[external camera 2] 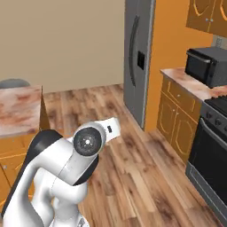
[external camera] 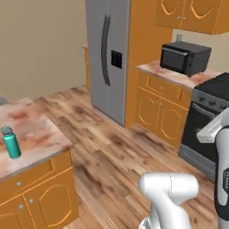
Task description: Move the drinks to the dining counter.
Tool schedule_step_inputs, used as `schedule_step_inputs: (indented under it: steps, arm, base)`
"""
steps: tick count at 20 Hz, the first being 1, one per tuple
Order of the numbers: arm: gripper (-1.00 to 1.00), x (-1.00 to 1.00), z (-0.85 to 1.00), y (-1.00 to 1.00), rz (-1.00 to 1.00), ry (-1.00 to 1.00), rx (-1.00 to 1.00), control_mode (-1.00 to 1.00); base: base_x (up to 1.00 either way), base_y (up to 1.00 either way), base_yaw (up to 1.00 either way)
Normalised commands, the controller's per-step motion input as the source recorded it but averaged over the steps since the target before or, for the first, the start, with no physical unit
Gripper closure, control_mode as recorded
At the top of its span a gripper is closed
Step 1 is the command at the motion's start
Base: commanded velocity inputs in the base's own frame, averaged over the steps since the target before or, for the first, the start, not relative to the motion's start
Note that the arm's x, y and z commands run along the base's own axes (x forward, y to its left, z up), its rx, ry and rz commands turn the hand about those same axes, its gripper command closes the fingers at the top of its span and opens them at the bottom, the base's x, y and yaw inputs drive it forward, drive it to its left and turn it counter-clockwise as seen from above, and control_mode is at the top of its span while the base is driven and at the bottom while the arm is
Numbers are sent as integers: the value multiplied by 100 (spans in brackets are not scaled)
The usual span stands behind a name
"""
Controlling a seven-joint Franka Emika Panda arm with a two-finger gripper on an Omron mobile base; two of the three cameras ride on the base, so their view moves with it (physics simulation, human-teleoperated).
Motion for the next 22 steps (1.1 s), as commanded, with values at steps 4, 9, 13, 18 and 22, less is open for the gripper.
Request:
schedule_step_inputs:
  steps: [4, 9, 13, 18, 22]
  arm:
    - [-100, 0, 0, 0, 0, 0, 0, 100]
    - [-100, 0, 0, 0, 0, 0, 0, 100]
    - [-100, 0, 0, 0, 0, 0, 0, 100]
    - [-100, 0, 0, 0, 0, 0, 0, 100]
    - [-100, 0, 0, 0, 0, 0, 0, 100]
  base:
    - [26, -75, -81]
    - [26, -74, -81]
    - [25, -74, -81]
    - [21, -78, -80]
    - [28, -71, -76]
